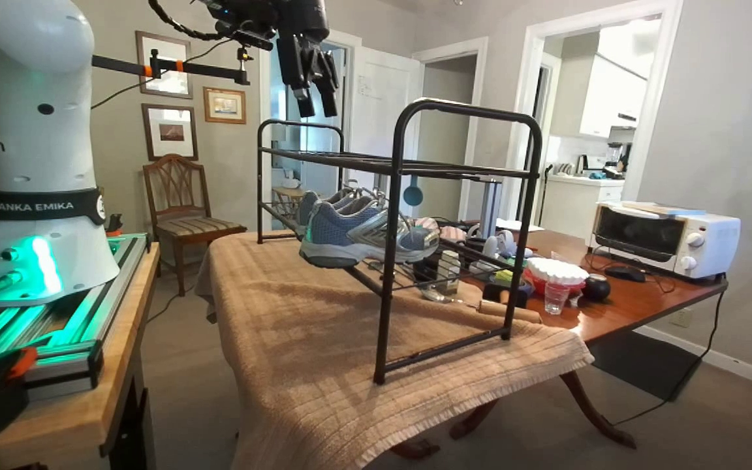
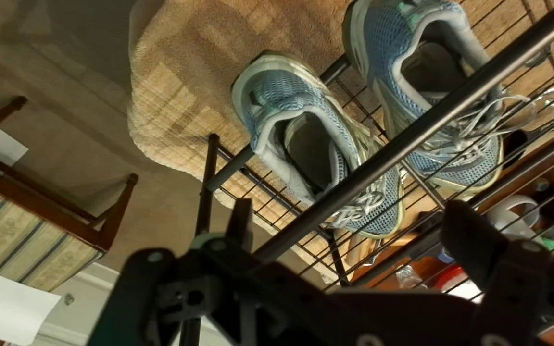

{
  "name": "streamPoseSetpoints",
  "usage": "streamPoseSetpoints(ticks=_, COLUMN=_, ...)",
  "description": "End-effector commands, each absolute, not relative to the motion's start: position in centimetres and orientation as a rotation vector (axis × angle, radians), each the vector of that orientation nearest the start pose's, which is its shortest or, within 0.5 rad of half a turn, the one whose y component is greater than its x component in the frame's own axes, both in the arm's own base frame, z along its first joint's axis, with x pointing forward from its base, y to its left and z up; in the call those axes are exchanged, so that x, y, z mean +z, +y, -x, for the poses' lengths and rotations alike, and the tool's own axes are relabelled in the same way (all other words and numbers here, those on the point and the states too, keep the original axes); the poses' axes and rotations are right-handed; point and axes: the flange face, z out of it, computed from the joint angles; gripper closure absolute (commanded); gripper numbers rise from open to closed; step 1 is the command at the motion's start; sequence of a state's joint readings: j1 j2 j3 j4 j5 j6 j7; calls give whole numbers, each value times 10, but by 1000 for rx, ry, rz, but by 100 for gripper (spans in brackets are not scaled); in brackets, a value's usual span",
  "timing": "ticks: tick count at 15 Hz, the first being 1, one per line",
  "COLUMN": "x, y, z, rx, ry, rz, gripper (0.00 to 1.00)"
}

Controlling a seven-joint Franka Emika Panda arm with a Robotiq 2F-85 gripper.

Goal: Move the right sneaker to the shelf below it

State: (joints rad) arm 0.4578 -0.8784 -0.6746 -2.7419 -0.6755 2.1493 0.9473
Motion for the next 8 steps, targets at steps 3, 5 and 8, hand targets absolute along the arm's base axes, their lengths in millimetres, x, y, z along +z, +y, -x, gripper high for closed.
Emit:
streamPoseSetpoints(ticks=3, x=429, y=-87, z=-335, rx=-382, ry=1028, rz=2926, gripper=0)
streamPoseSetpoints(ticks=5, x=429, y=-85, z=-336, rx=-371, ry=961, rz=2947, gripper=0)
streamPoseSetpoints(ticks=8, x=432, y=-82, z=-345, rx=-292, ry=783, rz=2992, gripper=0)
